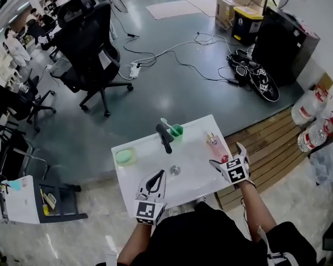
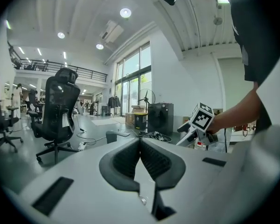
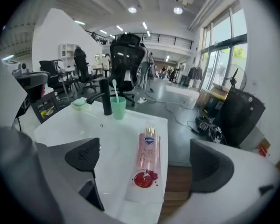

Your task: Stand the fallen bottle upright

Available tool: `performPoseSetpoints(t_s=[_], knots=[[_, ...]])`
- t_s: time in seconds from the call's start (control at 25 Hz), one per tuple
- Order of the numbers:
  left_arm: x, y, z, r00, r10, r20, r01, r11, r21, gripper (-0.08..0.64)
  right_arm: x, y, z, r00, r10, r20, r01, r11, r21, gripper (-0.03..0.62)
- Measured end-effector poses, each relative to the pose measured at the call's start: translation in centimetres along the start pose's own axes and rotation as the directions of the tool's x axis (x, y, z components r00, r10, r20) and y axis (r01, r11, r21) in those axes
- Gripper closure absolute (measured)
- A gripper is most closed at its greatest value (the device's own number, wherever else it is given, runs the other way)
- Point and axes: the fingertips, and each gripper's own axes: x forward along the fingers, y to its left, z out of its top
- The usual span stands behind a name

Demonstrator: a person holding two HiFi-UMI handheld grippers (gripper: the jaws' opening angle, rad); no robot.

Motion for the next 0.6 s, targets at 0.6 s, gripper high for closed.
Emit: performPoseSetpoints(t_s=[0.6], knots=[[-0.6,2.2,-1.4,0.995,0.094,-0.031,-0.095,0.994,-0.049,0.543,10.1,-1.8,-5.8,0.801,0.164,-0.576,-0.100,0.985,0.141,0.144]])
